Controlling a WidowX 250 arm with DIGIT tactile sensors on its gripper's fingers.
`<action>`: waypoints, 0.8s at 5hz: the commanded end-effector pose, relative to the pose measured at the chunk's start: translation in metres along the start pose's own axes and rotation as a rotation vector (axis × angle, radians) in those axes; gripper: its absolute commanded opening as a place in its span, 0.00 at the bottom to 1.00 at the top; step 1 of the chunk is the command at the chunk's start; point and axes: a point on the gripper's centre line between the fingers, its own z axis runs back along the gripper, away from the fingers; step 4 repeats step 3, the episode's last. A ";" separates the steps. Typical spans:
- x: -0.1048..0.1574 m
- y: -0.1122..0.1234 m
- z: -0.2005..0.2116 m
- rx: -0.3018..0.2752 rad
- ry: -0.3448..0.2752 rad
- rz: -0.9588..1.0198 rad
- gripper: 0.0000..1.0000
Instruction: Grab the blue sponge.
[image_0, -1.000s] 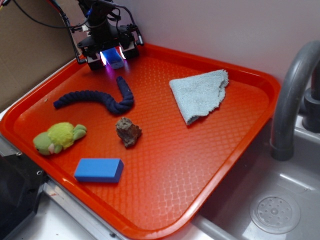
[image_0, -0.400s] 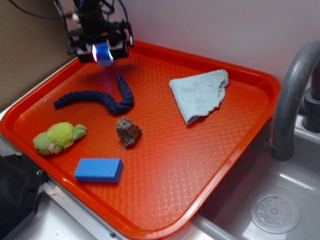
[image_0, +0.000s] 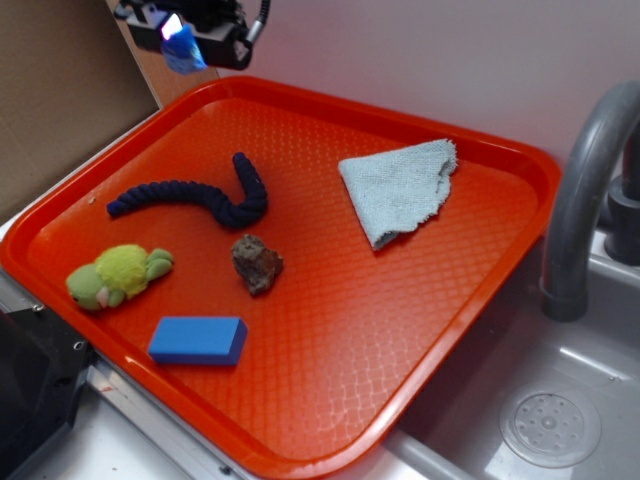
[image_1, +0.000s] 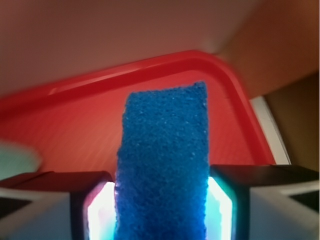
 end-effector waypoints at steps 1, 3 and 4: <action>-0.021 -0.020 0.072 -0.158 -0.090 -0.275 0.00; -0.010 -0.016 0.069 -0.220 -0.072 -0.267 0.00; -0.010 -0.016 0.069 -0.220 -0.072 -0.267 0.00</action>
